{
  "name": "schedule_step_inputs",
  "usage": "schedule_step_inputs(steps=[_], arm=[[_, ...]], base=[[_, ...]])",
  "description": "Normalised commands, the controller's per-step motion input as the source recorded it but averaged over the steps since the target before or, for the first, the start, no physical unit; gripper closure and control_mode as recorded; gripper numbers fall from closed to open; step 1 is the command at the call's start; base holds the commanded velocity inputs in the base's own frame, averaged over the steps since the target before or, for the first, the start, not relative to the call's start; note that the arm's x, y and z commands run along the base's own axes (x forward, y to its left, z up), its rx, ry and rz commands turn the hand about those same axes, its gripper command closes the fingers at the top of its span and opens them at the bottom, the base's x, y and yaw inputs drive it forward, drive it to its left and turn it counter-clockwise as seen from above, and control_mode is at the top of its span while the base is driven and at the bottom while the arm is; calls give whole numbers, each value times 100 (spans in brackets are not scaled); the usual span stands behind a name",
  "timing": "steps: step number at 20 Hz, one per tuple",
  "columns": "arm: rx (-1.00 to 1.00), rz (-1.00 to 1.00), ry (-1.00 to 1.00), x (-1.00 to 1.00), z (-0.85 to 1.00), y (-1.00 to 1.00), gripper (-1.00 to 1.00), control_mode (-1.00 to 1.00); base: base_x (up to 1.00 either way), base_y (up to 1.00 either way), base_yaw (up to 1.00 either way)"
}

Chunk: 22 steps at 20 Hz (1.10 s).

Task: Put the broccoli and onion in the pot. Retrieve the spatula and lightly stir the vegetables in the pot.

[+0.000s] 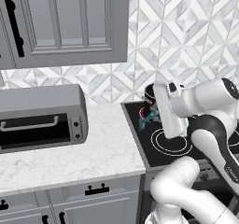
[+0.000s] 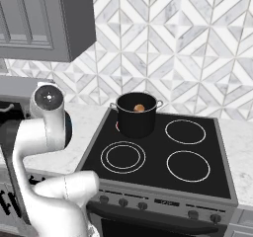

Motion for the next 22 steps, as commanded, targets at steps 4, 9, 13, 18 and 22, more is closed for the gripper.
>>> schedule_step_inputs(steps=[4, 9, 13, 18, 22], arm=[[45, -29, 34, 31, 93, -83, 100, -100], [32, -31, 31, 59, 55, -55, 100, -100], [20, -26, 24, 76, 23, -24, 100, -100], [0, -30, 13, 81, 0, -9, 100, -100], [3, -32, 10, 57, 12, -14, 100, -100]], base=[[0, 0, 0], [0, 0, 0], [0, 0, 0], [0, 0, 0], [0, 0, 0]])
